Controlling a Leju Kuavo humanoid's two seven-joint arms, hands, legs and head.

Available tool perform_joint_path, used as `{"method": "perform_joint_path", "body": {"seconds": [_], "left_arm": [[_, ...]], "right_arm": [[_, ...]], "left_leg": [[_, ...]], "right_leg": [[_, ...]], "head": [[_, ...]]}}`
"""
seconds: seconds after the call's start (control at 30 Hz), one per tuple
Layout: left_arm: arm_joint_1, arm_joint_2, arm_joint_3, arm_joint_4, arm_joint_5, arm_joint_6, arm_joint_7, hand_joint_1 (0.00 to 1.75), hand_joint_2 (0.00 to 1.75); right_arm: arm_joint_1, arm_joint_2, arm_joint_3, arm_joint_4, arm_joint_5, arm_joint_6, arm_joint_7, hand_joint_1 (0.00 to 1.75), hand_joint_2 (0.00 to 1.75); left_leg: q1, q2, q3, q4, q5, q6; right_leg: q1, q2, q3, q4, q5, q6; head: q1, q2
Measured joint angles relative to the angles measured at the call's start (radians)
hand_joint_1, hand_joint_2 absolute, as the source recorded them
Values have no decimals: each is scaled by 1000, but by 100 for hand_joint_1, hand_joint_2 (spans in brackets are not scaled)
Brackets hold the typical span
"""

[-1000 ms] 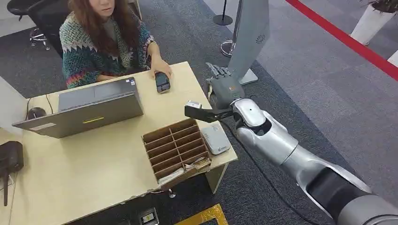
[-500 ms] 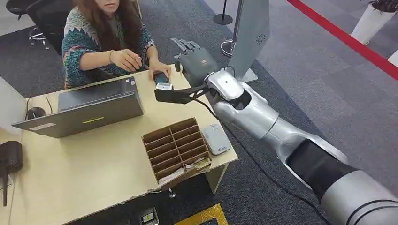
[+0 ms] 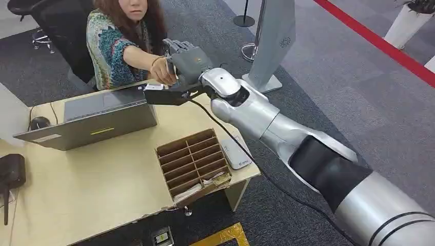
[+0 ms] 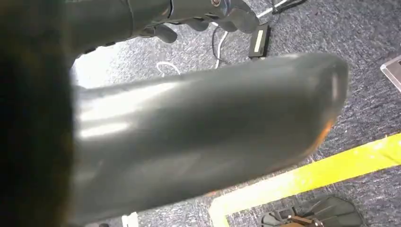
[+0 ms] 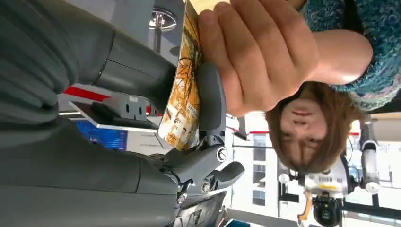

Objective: Pass the card to the sensor for recognition and then transmit it.

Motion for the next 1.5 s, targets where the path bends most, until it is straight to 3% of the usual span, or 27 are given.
{"method": "perform_joint_path", "body": {"seconds": [0.23, 0.3, 0.33, 0.37, 0.57, 0.77, 0.93, 1.03, 1.2, 1.33, 1.5], "left_arm": [[1, 3, -12, 0, 24, 3, 0, 0, 0], [2, 3, -13, 0, 29, 5, 0, 0, 0], [3, 3, -13, 0, 32, 6, 0, 0, 0], [4, 3, -13, 0, 35, 8, 0, 0, 0], [10, 5, -13, 0, 52, 15, 0, 0, 0], [23, 5, -13, 2, 64, 27, -35, 0, 0], [37, 3, 0, 6, 35, 29, -60, 0, 0], [50, 3, 20, 10, 20, 29, -70, 0, 0], [70, 3, 63, 20, -2, 29, -84, 0, 0], [83, 3, 96, 27, 3, 30, -85, 0, 0], [86, 3, 129, 38, 7, 30, -98, 0, 0]], "right_arm": [[-33, 63, 34, 124, -21, -35, -29, 173, 175], [-36, 76, 44, 149, -21, -43, -31, 148, 175], [-38, 82, 48, 159, -23, -46, -32, 30, 175], [-39, 88, 53, 171, -25, -50, -32, 0, 175], [-44, 106, 74, 218, -13, -97, -18, 0, 175], [-41, 101, 67, 226, -23, -261, 29, 0, 175], [18, 67, 17, 145, -83, -361, 41, 0, 175], [113, 36, -37, 26, -165, -396, 26, 0, 175], [315, -16, -140, -226, -308, -391, -28, 0, 175], [484, -45, -230, -405, -435, -362, -124, 0, 175], [673, -53, -334, -574, -643, -274, -250, 0, 175]], "left_leg": [[0, 0, 0, 0, 0, 0], [0, -1, 0, 0, 0, 0], [0, -1, 0, 0, 0, 0], [0, -1, 0, 0, 0, 0], [0, -1, 0, 0, 0, 0], [0, 0, 1, 1, 0, 0], [0, 1, 2, 1, 0, 0], [1, 1, 3, 0, 0, 0], [1, 1, 3, 0, -2, -2], [1, 1, 4, 0, -2, -2], [1, 1, 3, 0, -2, -2]], "right_leg": [[0, 0, 0, 0, 0, 0], [0, -1, 0, 0, 0, 0], [0, -1, 0, 0, 0, 0], [0, -1, 0, 0, 0, 0], [0, -1, 0, 0, 0, 0], [0, 1, 0, -1, 0, 0], [0, 2, 0, -1, 0, 0], [0, 2, 1, -1, 0, 0], [0, 2, 1, -1, -1, -1], [1, 2, 1, -1, -1, -1], [1, 2, 1, -1, -1, -1]], "head": [[0, 0], [0, 0], [0, 0], [0, 0], [0, 0], [0, 0], [0, 0], [0, 0], [0, 0], [0, 0], [0, 0]]}}
